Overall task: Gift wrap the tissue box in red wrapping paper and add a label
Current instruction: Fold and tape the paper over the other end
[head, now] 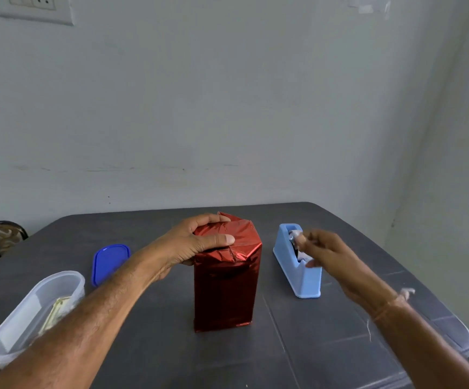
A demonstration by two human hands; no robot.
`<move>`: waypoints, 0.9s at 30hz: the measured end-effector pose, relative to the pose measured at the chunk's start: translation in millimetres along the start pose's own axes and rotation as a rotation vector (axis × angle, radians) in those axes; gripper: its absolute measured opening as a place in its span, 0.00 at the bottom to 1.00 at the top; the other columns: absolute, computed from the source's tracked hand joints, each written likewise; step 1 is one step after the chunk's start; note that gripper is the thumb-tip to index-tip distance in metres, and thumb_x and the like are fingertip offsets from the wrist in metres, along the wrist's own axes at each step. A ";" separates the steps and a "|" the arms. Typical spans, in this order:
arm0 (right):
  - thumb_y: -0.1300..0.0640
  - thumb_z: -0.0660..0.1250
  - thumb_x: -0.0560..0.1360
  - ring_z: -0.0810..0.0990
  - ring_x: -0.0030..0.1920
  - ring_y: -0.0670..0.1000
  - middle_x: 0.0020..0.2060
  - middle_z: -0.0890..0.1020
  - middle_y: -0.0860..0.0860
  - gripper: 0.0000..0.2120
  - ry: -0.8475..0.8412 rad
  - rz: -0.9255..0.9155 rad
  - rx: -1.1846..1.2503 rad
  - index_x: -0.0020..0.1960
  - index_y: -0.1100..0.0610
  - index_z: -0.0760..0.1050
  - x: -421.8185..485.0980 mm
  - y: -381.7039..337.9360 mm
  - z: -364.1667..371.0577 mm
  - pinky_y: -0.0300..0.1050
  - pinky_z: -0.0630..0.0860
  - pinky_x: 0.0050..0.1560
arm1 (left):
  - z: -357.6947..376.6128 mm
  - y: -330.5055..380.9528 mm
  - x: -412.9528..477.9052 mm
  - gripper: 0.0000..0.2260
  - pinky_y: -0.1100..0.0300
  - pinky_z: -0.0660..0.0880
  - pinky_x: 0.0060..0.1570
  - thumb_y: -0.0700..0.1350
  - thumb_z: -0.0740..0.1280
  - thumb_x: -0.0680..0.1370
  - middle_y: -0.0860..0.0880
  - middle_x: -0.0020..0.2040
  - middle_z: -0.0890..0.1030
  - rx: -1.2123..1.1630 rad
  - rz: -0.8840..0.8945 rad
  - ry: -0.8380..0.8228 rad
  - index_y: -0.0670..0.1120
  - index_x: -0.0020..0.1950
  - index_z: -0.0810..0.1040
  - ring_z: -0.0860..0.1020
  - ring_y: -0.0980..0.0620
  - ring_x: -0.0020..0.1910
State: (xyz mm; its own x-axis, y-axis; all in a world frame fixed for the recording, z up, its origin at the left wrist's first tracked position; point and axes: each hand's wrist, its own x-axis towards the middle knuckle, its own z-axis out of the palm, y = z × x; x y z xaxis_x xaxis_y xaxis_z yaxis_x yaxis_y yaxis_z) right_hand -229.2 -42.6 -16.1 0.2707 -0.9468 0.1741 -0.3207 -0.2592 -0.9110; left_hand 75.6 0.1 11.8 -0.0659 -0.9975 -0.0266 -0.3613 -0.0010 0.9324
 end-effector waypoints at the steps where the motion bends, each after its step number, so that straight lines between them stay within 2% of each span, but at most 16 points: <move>1: 0.45 0.67 0.80 0.79 0.44 0.45 0.41 0.82 0.45 0.13 -0.073 -0.061 -0.064 0.47 0.54 0.81 4.8 -21.0 0.4 0.40 0.78 0.45 | 3.1 -0.4 -0.3 0.24 0.45 0.79 0.60 0.63 0.80 0.65 0.55 0.65 0.78 -0.001 -0.004 -0.004 0.68 0.59 0.80 0.80 0.49 0.60; 2: 0.45 0.67 0.81 0.79 0.43 0.43 0.40 0.82 0.40 0.12 -0.154 -0.116 -0.117 0.46 0.51 0.81 13.8 -45.1 3.6 0.40 0.78 0.46 | 2.2 1.3 -0.5 0.23 0.45 0.79 0.60 0.62 0.79 0.65 0.56 0.64 0.79 -0.004 -0.002 0.008 0.68 0.59 0.80 0.80 0.49 0.60; 4: 0.46 0.65 0.82 0.79 0.44 0.39 0.41 0.82 0.38 0.10 -0.312 -0.191 -0.218 0.47 0.49 0.80 30.6 -81.5 13.4 0.39 0.78 0.46 | 3.2 1.8 -1.6 0.22 0.46 0.80 0.59 0.59 0.79 0.68 0.56 0.62 0.79 -0.002 -0.005 0.020 0.67 0.60 0.80 0.81 0.50 0.58; 8: 0.46 0.65 0.83 0.78 0.47 0.42 0.48 0.84 0.45 0.12 -0.550 -0.220 -0.485 0.52 0.53 0.81 65.7 -118.5 37.3 0.42 0.75 0.50 | 3.5 4.2 -2.7 0.22 0.58 0.79 0.45 0.56 0.78 0.72 0.55 0.59 0.81 0.002 0.000 0.019 0.65 0.65 0.78 0.83 0.53 0.52; 11: 0.45 0.65 0.82 0.75 0.43 0.44 0.39 0.79 0.41 0.12 -0.667 -0.165 -0.621 0.43 0.46 0.79 80.8 -127.1 50.9 0.43 0.74 0.49 | 4.3 5.4 -3.5 0.23 0.65 0.75 0.37 0.55 0.77 0.73 0.58 0.54 0.81 0.004 0.009 0.023 0.64 0.66 0.76 0.82 0.60 0.45; 14: 0.43 0.66 0.81 0.75 0.44 0.45 0.38 0.78 0.40 0.12 -0.703 -0.137 -0.683 0.40 0.44 0.76 89.2 -131.1 58.1 0.44 0.75 0.50 | 3.7 4.2 -3.2 0.25 0.72 0.73 0.31 0.54 0.77 0.73 0.60 0.52 0.81 -0.002 0.021 0.024 0.61 0.69 0.76 0.80 0.65 0.41; 17: 0.43 0.67 0.81 0.77 0.46 0.45 0.39 0.79 0.40 0.11 -0.722 -0.126 -0.703 0.41 0.44 0.76 91.6 -132.9 60.6 0.44 0.75 0.52 | 3.7 4.0 -3.9 0.32 0.67 0.74 0.42 0.57 0.77 0.71 0.57 0.61 0.79 0.015 0.029 0.022 0.59 0.74 0.73 0.79 0.61 0.53; 19: 0.43 0.67 0.81 0.79 0.50 0.46 0.45 0.82 0.43 0.09 -0.740 -0.114 -0.747 0.47 0.47 0.79 91.2 -132.4 62.7 0.46 0.76 0.57 | 2.8 3.6 -3.0 0.34 0.66 0.74 0.46 0.58 0.78 0.70 0.55 0.65 0.79 0.014 0.030 0.018 0.58 0.75 0.72 0.79 0.58 0.57; 22: 0.42 0.67 0.80 0.79 0.59 0.49 0.58 0.81 0.50 0.17 -0.709 -0.122 -0.857 0.59 0.55 0.81 89.3 -133.5 69.1 0.48 0.75 0.62 | 3.3 5.3 -4.4 0.31 0.72 0.74 0.39 0.55 0.77 0.72 0.58 0.60 0.80 0.009 0.041 0.000 0.56 0.73 0.73 0.80 0.63 0.52; 24: 0.41 0.68 0.80 0.79 0.58 0.50 0.56 0.81 0.49 0.18 -0.681 -0.169 -0.937 0.58 0.55 0.80 90.1 -134.5 73.7 0.49 0.75 0.60 | 3.3 3.9 -2.4 0.29 0.69 0.73 0.42 0.55 0.77 0.72 0.59 0.59 0.80 0.011 0.059 0.005 0.57 0.72 0.74 0.79 0.62 0.53; 27: 0.41 0.69 0.79 0.79 0.51 0.49 0.45 0.79 0.44 0.12 -0.659 -0.219 -1.044 0.52 0.50 0.78 95.7 -131.7 75.7 0.45 0.73 0.50 | 3.9 4.4 -1.6 0.28 0.68 0.72 0.44 0.55 0.77 0.72 0.60 0.59 0.80 0.013 0.067 0.005 0.58 0.71 0.75 0.78 0.63 0.54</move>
State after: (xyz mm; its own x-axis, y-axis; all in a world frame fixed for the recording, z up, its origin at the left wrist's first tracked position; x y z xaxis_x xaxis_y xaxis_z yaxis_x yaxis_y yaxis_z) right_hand -92.4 -84.6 92.2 0.7143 -0.6676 -0.2102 -0.6952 -0.7114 -0.1033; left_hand 70.5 1.9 14.5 -0.0860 -0.9956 0.0375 -0.3678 0.0668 0.9275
